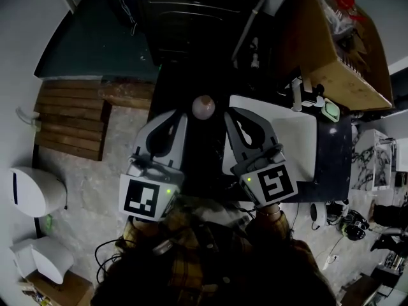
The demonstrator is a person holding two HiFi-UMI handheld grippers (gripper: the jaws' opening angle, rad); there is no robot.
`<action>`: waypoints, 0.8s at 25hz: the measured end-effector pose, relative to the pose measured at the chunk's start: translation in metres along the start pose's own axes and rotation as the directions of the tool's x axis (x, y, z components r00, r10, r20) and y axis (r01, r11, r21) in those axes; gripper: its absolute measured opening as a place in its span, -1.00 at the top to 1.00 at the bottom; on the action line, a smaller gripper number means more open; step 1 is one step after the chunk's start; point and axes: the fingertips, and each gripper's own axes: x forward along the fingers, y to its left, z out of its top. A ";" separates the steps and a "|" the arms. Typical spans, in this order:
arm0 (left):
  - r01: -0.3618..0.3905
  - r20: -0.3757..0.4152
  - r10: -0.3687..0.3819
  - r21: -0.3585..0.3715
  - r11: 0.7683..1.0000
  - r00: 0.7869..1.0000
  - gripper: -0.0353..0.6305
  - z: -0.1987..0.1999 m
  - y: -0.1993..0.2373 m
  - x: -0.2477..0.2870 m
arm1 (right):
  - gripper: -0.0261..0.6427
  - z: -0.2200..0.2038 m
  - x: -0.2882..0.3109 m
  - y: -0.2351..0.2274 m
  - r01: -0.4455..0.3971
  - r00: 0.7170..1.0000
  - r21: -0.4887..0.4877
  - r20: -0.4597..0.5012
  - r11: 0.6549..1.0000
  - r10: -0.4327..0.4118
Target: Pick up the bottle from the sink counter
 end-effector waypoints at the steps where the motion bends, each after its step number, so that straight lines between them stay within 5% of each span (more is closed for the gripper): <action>1: 0.001 -0.003 -0.001 0.004 1.000 1.000 0.83 0.000 -0.001 0.002 | 0.87 0.000 0.000 -0.002 -0.001 1.000 -0.002 -0.003 1.000 0.001; 20: -0.040 -0.003 0.040 0.032 0.999 0.999 0.83 -0.002 0.006 0.024 | 0.87 0.007 0.012 -0.015 -0.079 0.997 -0.001 0.022 0.997 0.079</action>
